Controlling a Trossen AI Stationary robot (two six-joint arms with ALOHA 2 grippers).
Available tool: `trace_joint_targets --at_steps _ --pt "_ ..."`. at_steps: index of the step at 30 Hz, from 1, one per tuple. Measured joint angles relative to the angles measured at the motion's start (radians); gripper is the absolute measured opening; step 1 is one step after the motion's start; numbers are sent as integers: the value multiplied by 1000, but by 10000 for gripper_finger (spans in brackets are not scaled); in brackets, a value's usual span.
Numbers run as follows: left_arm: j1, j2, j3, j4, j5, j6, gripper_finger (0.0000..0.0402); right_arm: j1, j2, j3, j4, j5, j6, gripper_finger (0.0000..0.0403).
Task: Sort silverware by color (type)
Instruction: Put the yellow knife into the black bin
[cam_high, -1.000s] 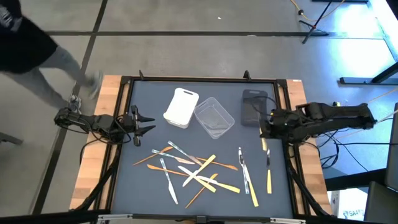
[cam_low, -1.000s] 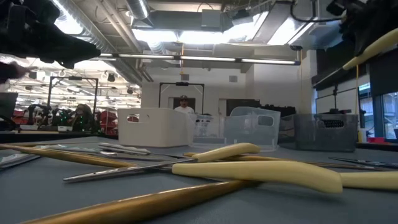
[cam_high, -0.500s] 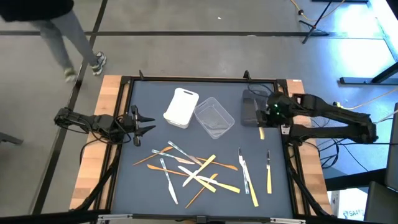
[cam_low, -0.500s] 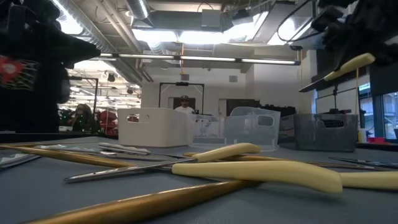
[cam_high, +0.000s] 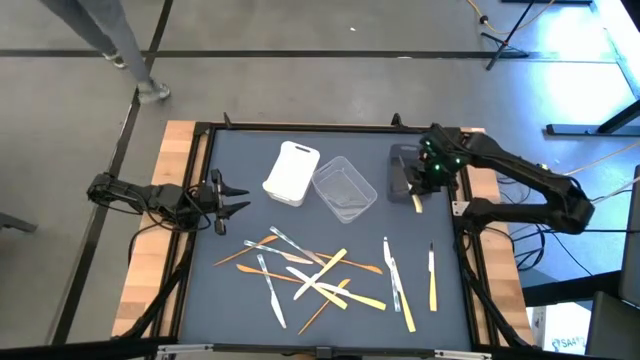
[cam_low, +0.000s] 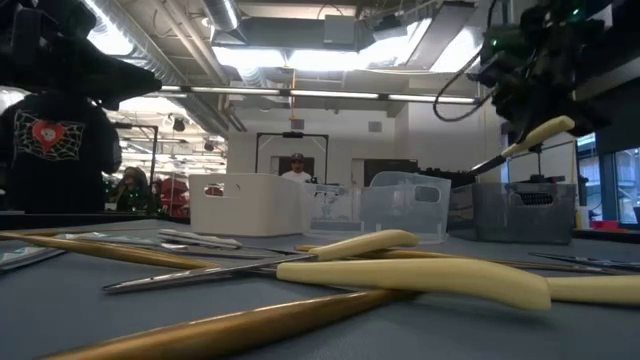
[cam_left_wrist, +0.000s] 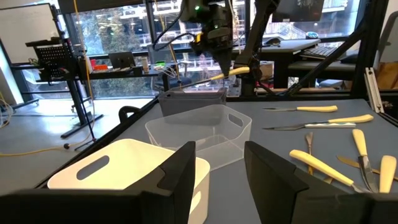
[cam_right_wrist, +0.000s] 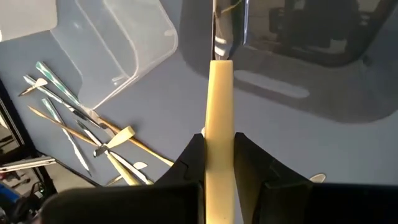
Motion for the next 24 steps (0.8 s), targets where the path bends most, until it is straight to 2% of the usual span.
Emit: trace_joint_targets --at_steps 9,24 --pt "0 0 0 -2 0 0 132 -135 121 0 -40 -6 -170 35" --pt "0 0 0 -3 0 0 132 -226 246 0 -17 13 -316 35"
